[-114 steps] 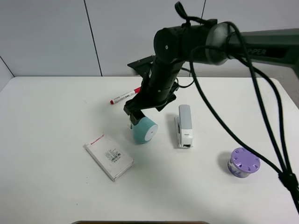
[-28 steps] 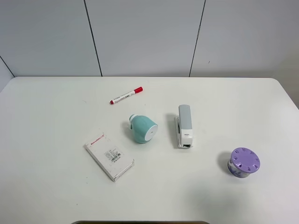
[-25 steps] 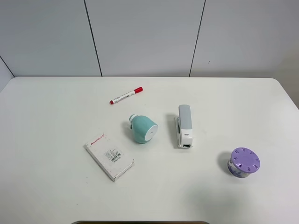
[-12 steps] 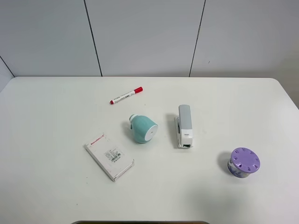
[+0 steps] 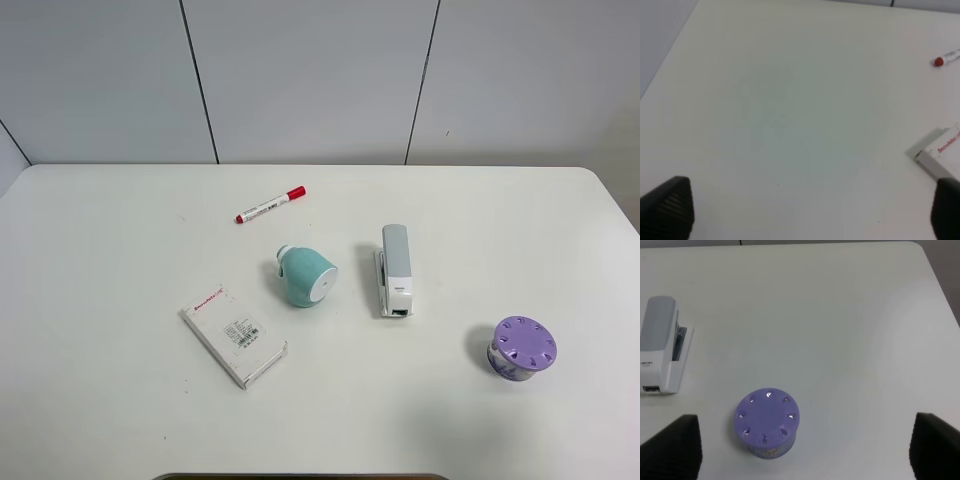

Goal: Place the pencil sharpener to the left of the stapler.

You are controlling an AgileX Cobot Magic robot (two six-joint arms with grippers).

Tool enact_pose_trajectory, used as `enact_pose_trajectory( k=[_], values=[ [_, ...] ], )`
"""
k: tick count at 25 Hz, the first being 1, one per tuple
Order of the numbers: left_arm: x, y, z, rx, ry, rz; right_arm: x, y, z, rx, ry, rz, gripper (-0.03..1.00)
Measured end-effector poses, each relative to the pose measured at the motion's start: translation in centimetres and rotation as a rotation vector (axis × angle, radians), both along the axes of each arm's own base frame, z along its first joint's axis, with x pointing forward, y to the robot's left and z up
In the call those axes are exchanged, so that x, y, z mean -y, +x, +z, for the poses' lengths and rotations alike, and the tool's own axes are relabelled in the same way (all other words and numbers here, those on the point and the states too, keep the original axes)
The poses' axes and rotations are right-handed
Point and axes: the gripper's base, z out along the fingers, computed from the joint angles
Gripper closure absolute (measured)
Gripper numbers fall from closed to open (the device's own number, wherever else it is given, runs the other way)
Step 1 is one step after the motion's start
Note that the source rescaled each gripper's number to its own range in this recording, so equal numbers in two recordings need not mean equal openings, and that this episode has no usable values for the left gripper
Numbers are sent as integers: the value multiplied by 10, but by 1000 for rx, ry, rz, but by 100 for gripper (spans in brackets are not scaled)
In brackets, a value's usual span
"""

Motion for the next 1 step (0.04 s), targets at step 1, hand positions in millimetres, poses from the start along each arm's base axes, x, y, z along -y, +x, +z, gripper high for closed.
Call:
enact_pose_trajectory(
  k=[1],
  values=[
    [0, 0, 0, 0, 0, 0, 0, 0, 0, 0, 0, 0, 42]
  ],
)
